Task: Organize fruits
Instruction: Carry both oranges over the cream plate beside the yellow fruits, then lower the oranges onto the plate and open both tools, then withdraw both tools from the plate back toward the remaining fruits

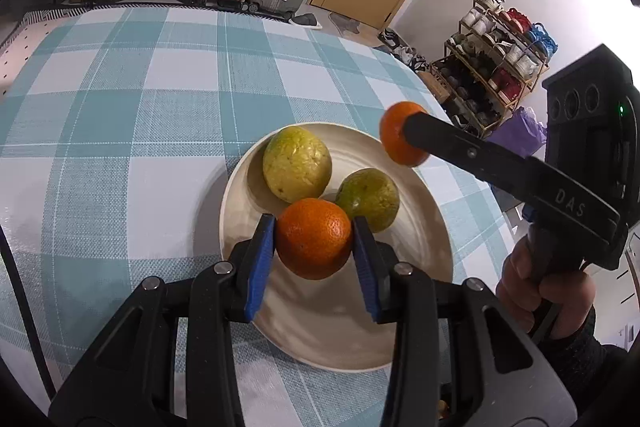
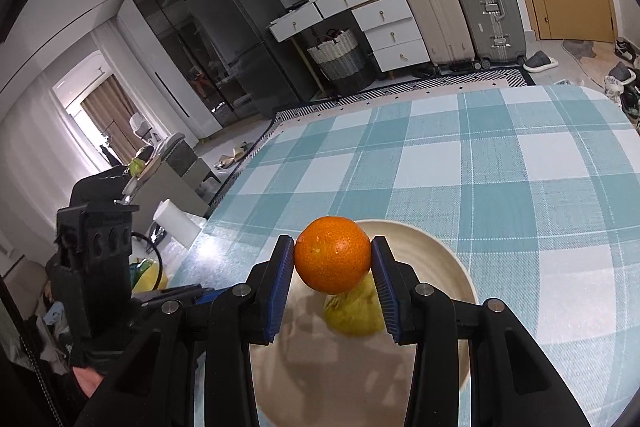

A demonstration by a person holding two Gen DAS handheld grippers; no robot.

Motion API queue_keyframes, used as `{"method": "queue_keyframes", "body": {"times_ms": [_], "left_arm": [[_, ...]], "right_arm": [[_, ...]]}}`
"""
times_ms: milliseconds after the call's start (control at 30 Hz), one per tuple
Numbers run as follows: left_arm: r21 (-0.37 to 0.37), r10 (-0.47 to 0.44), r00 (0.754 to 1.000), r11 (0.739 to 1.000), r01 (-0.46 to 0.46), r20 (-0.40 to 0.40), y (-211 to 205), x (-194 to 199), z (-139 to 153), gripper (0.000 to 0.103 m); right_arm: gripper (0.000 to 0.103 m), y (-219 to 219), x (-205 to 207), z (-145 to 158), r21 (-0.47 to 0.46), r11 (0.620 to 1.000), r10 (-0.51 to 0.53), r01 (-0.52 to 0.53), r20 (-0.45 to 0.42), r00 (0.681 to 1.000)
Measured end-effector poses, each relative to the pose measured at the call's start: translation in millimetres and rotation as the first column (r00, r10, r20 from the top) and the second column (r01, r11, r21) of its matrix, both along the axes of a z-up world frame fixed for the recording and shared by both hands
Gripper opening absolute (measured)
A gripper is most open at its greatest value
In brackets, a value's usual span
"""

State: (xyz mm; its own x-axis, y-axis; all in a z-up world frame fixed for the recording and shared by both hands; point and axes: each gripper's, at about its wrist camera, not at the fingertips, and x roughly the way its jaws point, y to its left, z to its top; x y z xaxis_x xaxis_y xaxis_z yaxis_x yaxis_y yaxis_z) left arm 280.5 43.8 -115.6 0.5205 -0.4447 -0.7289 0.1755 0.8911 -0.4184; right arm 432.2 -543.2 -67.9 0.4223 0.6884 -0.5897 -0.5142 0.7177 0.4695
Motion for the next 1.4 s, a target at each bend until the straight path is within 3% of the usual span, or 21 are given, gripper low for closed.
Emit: {"method": "queue_keyframes", "body": {"times_ms": [667, 733, 800, 867, 1067, 1400], "left_arm": [[-0.018, -0.008, 1.0, 1.0, 0.007, -0.031, -8.8, 17.1, -17.7, 0.036], [-0.009, -0.012, 0.999, 1.0, 0.012, -0.03, -9.8, 16.5, -16.7, 0.037], [0.011, 0.004, 1.0, 1.0, -0.004, -0.026, -8.9, 14.6, -14.2, 0.044], [0.018, 0.025, 1.0, 1.0, -0.025, -0.017, -5.2, 12.0, -10.7, 0.054], [0.016, 0.057, 0.998, 0.998, -0.058, 0.005, 3.9, 0.9, 1.2, 0.056], [0.041, 0.059, 0.997, 0.997, -0.061, 0.046, -2.1, -30.9, 21.6, 0.061]], "right_arm": [[0.041, 20.2, 27.4, -29.5, -0.049, 0.998, -0.051, 0.048, -0.071, 0.996], [0.048, 21.0, 27.6, -29.5, -0.05, 0.998, -0.053, 0.049, -0.071, 0.996], [0.055, 19.6, 25.8, -26.7, -0.034, 0.998, -0.052, 0.051, -0.061, 0.997], [0.055, 18.4, 23.9, -23.0, -0.034, 0.998, -0.054, 0.052, -0.047, 0.997], [0.056, 3.3, 16.1, -10.8, -0.007, 0.997, -0.083, 0.083, -0.034, 0.996], [0.078, -26.6, -17.9, 13.7, 0.038, 0.994, -0.103, 0.102, 0.022, 0.994]]}}
